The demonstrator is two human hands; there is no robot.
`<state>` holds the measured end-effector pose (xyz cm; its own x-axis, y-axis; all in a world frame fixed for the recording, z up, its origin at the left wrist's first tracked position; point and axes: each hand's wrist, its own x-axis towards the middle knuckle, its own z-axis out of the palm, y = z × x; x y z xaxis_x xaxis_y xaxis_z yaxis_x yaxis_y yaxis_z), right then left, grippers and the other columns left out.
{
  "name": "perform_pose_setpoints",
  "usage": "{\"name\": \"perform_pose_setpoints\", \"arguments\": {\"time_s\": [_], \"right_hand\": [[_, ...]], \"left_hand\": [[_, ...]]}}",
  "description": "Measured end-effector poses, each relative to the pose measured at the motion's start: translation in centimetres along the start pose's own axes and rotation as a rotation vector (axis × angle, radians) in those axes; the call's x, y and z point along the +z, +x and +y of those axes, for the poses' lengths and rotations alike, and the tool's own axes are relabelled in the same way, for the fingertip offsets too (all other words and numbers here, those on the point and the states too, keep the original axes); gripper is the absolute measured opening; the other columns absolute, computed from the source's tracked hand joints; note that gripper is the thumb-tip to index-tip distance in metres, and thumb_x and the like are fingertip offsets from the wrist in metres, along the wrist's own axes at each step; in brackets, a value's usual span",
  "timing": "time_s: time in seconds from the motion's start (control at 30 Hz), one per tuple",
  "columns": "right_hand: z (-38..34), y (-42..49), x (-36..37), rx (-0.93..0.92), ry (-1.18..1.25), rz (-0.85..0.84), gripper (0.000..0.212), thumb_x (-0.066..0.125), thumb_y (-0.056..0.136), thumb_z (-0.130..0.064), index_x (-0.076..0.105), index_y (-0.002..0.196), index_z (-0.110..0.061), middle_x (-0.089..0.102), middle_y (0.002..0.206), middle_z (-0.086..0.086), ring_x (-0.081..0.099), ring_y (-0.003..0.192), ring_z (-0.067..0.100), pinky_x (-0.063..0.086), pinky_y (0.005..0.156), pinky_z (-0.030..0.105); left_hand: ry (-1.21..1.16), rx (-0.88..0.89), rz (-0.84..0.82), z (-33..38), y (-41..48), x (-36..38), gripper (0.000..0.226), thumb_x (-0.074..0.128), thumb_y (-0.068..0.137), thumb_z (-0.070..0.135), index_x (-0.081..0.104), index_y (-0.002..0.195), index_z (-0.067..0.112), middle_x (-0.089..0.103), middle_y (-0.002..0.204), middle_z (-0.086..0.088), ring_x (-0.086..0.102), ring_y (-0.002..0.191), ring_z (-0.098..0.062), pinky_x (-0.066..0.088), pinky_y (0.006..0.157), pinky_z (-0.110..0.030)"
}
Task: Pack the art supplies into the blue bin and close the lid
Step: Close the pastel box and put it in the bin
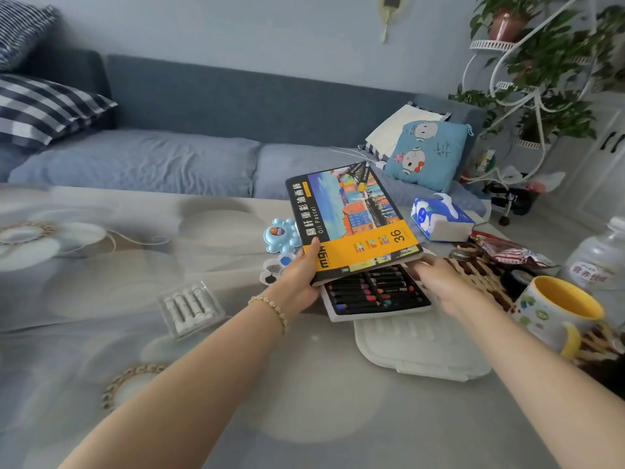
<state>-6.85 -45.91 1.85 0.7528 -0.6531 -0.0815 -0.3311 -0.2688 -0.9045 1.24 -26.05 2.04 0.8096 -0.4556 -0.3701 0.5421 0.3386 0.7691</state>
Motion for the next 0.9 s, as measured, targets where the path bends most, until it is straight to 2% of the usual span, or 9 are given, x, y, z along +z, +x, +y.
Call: {"name": "perform_pose_setpoints", "arguments": {"time_s": [0.1,0.27,0.33,0.43,0.53,0.67,0.7,0.8,0.9], "right_hand": [[-1.4,-0.9,1.8,0.004,0.196,-0.115,0.023,0.066,0.086,-0.022,0.067,0.108,-0.015,0.070,0.106,0.010,0.065,0.088,0.021,0.050,0.080,0.032],[-4.4,-3.0,5.7,0.104,0.390,-0.396,0.042,0.066,0.084,-0.030,0.065,0.117,-0.005,0.066,0.116,0.018,0.065,0.103,0.033,0.052,0.089,0.044],[-5.2,-4.2,7.7,0.148,0.402,-0.495,0.041,0.060,0.087,-0.041,0.067,0.110,-0.007,0.069,0.107,0.017,0.065,0.100,0.035,0.052,0.090,0.044],[-6.1,-6.2,10.6,0.171,0.423,-0.568,0.026,0.055,0.090,-0.036,0.066,0.090,-0.013,0.066,0.094,0.017,0.063,0.083,0.031,0.051,0.083,0.040],[-6.3,-7.3,13.2,-0.006,0.401,-0.556,0.029,0.056,0.093,-0.029,0.062,0.118,-0.017,0.066,0.118,0.014,0.066,0.101,0.029,0.049,0.095,0.048],[-6.9,-9.9,15.0,-0.137,0.450,-0.467,0.035,0.053,0.095,-0.025,0.051,0.129,-0.034,0.067,0.115,-0.007,0.066,0.093,0.003,0.053,0.070,0.021],[-6.9,-10.6,15.1,-0.147,0.458,-0.439,0.036,0.052,0.095,-0.025,0.050,0.129,-0.036,0.067,0.112,-0.011,0.066,0.088,-0.002,0.052,0.065,0.016],[-6.5,-12.0,15.3,-0.210,0.441,-0.372,0.039,0.052,0.095,-0.023,0.048,0.131,-0.038,0.062,0.113,-0.017,0.060,0.078,-0.016,0.046,0.059,0.006],[-6.6,-13.3,15.5,-0.265,0.404,-0.383,0.045,0.051,0.095,-0.025,0.043,0.136,-0.042,0.057,0.121,-0.022,0.054,0.084,-0.022,0.044,0.067,0.005]], "left_hand": [[0.016,0.025,-0.008,2.3,-1.1,-2.4,0.034,0.047,0.098,0.034,0.055,0.124,0.014,0.067,0.091,-0.001,0.065,0.076,-0.015,0.054,0.056,-0.030],[-0.007,0.039,-0.035,5.9,-4.3,-7.6,0.029,0.049,0.096,0.036,0.060,0.108,0.013,0.074,0.080,-0.005,0.071,0.065,-0.017,0.057,0.054,-0.029],[-0.019,0.029,-0.045,6.9,-5.8,-9.9,0.028,0.049,0.096,0.036,0.060,0.106,0.013,0.075,0.080,-0.006,0.072,0.064,-0.017,0.058,0.057,-0.030],[0.005,0.003,-0.025,7.9,-8.2,-12.4,0.031,0.050,0.095,0.037,0.060,0.112,0.013,0.075,0.086,-0.007,0.072,0.067,-0.018,0.059,0.062,-0.031],[0.014,0.027,0.001,9.3,-9.8,-14.5,0.033,0.048,0.096,0.039,0.060,0.113,0.014,0.073,0.094,-0.007,0.071,0.072,-0.018,0.057,0.065,-0.031],[-0.140,0.242,0.121,13.1,-10.5,-17.5,0.025,0.044,0.098,0.037,0.059,0.109,0.020,0.067,0.100,-0.002,0.063,0.084,-0.017,0.047,0.091,-0.039],[-0.178,0.296,0.171,14.2,-10.2,-18.4,0.025,0.044,0.099,0.037,0.058,0.111,0.020,0.066,0.099,-0.002,0.062,0.083,-0.017,0.049,0.088,-0.040],[-0.313,0.366,0.264,16.6,-8.8,-20.6,0.037,0.042,0.100,0.034,0.049,0.130,0.013,0.064,0.097,-0.004,0.062,0.078,-0.020,0.056,0.057,-0.035],[-0.384,0.352,0.340,17.4,-7.8,-21.3,0.028,0.039,0.102,0.033,0.048,0.117,0.011,0.062,0.091,-0.005,0.060,0.072,-0.021,0.054,0.042,-0.031]]}}
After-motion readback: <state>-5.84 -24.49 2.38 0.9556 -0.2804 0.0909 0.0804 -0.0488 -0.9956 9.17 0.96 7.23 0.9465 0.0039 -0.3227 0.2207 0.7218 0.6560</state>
